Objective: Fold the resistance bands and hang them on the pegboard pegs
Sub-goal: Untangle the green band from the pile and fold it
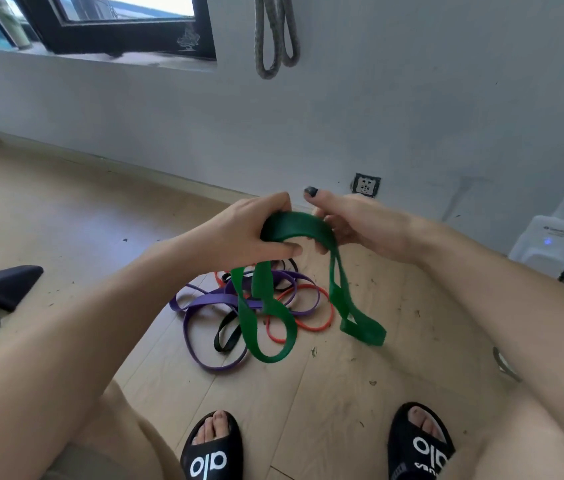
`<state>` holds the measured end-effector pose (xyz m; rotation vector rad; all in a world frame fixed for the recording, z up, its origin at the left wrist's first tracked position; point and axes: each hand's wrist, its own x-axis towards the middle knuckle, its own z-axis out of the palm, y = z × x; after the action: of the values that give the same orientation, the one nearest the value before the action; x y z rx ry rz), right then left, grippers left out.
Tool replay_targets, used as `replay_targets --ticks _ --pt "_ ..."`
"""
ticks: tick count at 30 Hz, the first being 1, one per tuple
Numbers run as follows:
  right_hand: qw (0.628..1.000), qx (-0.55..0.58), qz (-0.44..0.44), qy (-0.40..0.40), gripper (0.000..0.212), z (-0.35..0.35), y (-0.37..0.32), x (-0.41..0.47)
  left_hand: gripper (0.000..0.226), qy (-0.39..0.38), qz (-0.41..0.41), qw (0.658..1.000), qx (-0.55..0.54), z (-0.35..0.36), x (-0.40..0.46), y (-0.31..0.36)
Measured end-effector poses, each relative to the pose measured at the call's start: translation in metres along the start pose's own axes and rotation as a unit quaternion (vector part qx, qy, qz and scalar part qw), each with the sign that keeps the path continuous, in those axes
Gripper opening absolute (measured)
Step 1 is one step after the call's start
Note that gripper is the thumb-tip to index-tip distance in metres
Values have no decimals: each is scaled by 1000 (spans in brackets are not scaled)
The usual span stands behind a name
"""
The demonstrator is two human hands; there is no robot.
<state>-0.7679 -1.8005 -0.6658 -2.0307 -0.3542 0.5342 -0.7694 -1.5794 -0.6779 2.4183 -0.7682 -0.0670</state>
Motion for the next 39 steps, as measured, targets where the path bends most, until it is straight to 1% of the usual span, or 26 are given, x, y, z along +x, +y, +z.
replay_targets --ticks 1,2,4,5,6,9,12,15,16,19,20,22,23,26,29,32,34,36,39 --pt "1000 7 -22 0 62 2 -3 0 32 -8 4 1000 5 1 1 1" --pt "999 -9 -38 1 58 5 -6 0 31 -14 3 1000 8 2 1 0" --pt "998 -34 -58 14 45 8 -12 1 32 -25 -2 1000 7 4 2 -3" --pt "997 -27 -64 25 41 7 -14 2 32 -31 -5 1000 -2 5 2 -4" --pt "997 -16 -68 40 40 6 -16 3 33 -37 -8 999 -16 6 2 -5" --pt "994 1 -75 77 38 3 -20 5 48 -53 -25 997 -49 12 0 -8" --pt "991 8 -79 107 39 4 -20 5 52 -50 -28 993 -100 14 -1 -10" --pt "988 43 -78 123 41 2 -22 5 56 -38 -51 984 -166 8 -3 -10" --pt "988 54 -74 124 41 0 -21 6 51 -38 -55 982 -176 6 -4 -11" --pt "988 68 -62 125 38 -2 -20 5 17 -48 -54 982 -174 2 -9 -8" --pt "988 69 -58 128 37 -3 -19 5 22 -48 -60 980 -184 2 -10 -7" --pt "986 70 -51 140 39 -5 -16 5 40 -48 -94 970 -221 0 -12 -4" --pt "986 72 -48 145 41 -7 -15 5 43 -48 -109 963 -242 -1 -12 -3" --pt "985 70 -46 149 41 -9 -12 5 36 -47 -129 951 -277 -1 -11 -4" --pt "985 63 -45 154 41 -10 -11 5 35 -61 -145 940 -302 -1 -10 -6" --pt "985 61 -42 158 43 -13 -10 5 28 -86 -162 938 -295 -1 -9 -5" --pt "984 58 -38 163 43 -16 -8 5 23 -80 -166 936 -299 -2 -8 -2" --pt "983 58 -35 172 39 -19 -6 5 22 -75 -164 929 -323 -3 -6 -4" --pt "982 46 -33 180 30 -20 -4 5 21 -77 -160 937 -299 -4 -6 -8"
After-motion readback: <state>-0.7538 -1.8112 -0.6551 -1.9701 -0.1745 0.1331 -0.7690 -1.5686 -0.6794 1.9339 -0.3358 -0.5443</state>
